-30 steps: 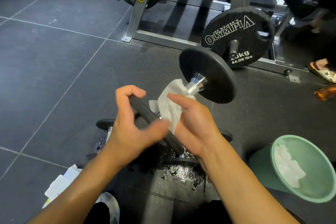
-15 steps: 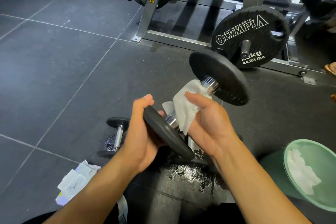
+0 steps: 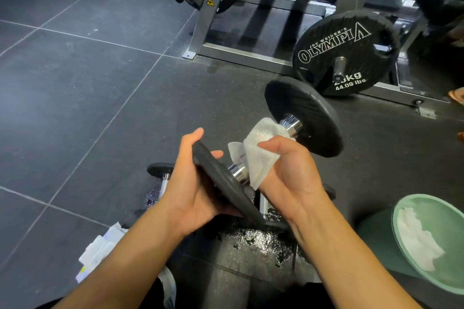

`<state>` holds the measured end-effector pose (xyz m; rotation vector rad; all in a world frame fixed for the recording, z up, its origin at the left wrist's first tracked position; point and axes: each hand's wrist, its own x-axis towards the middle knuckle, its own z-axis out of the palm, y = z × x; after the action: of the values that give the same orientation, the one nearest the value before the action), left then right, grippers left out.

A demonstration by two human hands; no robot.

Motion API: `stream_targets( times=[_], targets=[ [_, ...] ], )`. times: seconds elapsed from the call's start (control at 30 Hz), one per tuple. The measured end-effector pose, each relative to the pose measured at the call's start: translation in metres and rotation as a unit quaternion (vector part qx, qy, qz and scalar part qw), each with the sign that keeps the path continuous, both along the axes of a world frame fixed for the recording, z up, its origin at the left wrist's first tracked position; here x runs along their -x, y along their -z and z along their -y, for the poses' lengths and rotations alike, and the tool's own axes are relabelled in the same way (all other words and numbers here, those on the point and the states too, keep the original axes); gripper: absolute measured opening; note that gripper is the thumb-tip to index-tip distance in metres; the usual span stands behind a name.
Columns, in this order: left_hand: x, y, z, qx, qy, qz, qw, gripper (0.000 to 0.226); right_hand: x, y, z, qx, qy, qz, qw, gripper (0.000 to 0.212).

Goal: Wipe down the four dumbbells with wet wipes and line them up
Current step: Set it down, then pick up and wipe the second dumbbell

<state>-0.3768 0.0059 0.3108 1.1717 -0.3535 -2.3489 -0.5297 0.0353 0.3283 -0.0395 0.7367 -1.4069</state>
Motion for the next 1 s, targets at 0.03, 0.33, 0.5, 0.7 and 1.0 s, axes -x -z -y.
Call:
stream_targets(
  times=[0.03, 0.33, 0.5, 0.7, 1.0],
  targets=[
    [0.004, 0.002, -0.001, 0.014, -0.04, 0.013, 0.999, 0.08, 0.0, -0.002, 0.0, 0.003, 0.003, -0.004, 1.0, 0.043],
    [-0.005, 0.014, -0.021, 0.77, -0.106, 0.291, 0.558, 0.035, 0.006, 0.005, 0.005, -0.025, 0.027, -0.008, 0.999, 0.036],
    [-0.003, 0.013, 0.007, 0.063, -0.089, 0.125, 0.986, 0.061, 0.008, 0.008, 0.0, -0.025, 0.033, 0.005, 0.999, 0.018],
    [0.009, 0.016, 0.006, 0.028, -0.081, 0.048, 0.995, 0.046, 0.009, 0.002, 0.001, 0.001, 0.013, 0.022, 1.0, 0.012],
    [-0.007, 0.0, -0.009, 0.706, -0.082, 0.306, 0.633, 0.025, 0.018, 0.018, 0.005, -0.037, 0.02, 0.002, 0.999, 0.027]
  ],
)
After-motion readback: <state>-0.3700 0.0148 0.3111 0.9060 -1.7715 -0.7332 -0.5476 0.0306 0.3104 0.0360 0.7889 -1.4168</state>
